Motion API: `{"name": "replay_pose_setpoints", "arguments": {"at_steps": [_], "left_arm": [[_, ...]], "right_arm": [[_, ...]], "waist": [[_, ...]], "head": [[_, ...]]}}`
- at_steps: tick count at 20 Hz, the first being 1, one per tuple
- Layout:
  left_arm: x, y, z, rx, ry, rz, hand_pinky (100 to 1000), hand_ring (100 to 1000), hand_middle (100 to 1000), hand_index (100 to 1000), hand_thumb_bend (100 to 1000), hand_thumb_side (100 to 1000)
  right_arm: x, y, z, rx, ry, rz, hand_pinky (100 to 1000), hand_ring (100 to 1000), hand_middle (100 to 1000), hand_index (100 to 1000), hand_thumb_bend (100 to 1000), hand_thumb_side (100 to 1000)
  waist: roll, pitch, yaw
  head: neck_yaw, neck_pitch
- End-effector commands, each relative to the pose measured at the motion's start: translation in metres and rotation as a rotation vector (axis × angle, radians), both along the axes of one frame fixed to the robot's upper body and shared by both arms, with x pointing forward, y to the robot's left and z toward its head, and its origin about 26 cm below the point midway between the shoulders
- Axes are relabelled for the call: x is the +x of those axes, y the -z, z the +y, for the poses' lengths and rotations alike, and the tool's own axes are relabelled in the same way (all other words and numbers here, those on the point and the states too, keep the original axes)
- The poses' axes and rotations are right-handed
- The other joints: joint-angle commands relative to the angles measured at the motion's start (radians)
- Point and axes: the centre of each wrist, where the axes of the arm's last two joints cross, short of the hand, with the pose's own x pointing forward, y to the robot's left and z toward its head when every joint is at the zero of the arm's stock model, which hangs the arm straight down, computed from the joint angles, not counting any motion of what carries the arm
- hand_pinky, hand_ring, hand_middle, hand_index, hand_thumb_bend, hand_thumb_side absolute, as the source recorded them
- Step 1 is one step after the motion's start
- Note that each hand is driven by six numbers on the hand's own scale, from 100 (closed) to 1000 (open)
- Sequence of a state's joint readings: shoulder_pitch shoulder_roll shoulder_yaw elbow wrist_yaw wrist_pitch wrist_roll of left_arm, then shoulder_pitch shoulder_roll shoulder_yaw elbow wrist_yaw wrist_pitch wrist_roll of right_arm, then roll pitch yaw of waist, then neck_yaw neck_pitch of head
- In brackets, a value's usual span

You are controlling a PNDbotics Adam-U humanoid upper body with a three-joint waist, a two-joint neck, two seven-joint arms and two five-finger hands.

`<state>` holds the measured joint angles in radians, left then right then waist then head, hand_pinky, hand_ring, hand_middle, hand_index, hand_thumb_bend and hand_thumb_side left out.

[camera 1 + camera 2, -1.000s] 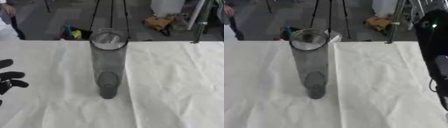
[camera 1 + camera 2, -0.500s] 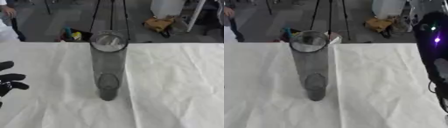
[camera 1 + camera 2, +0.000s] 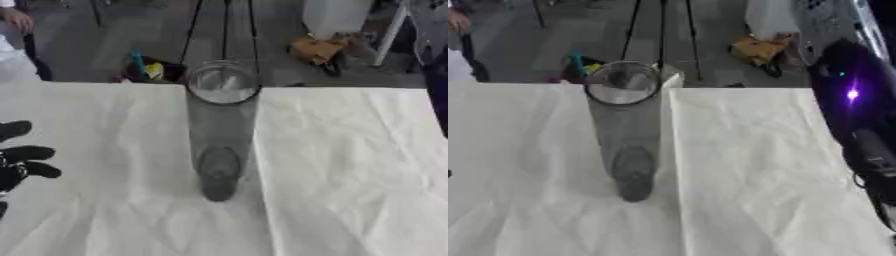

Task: Arrange flowers into the vase.

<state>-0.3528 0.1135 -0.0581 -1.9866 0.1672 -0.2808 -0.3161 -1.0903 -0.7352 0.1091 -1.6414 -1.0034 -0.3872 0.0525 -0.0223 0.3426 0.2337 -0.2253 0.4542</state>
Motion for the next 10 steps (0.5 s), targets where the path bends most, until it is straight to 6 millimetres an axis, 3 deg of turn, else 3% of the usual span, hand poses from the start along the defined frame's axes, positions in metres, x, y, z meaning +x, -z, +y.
{"name": "replay_pose_setpoints", "arguments": {"at_steps": [1, 10], "left_arm": [[-0.002, -0.007, -0.001, 0.011, 0.017, -0.023, 638, 736, 823, 906, 151, 1000], [-0.002, -0.007, -0.001, 0.007, 0.022, -0.019, 640, 736, 823, 906, 151, 1000]], "right_arm": [[-0.005, -0.007, 0.002, -0.087, 0.041, 0.016, 100, 100, 100, 100, 100, 445], [0.0, -0.004, 0.018, -0.175, 0.143, 0.031, 100, 100, 100, 100, 100, 435]], "waist": [[-0.017, -0.022, 0.001], [-0.016, -0.034, 0.007]], "head": [[0.01, -0.008], [0.007, -0.001]]}}
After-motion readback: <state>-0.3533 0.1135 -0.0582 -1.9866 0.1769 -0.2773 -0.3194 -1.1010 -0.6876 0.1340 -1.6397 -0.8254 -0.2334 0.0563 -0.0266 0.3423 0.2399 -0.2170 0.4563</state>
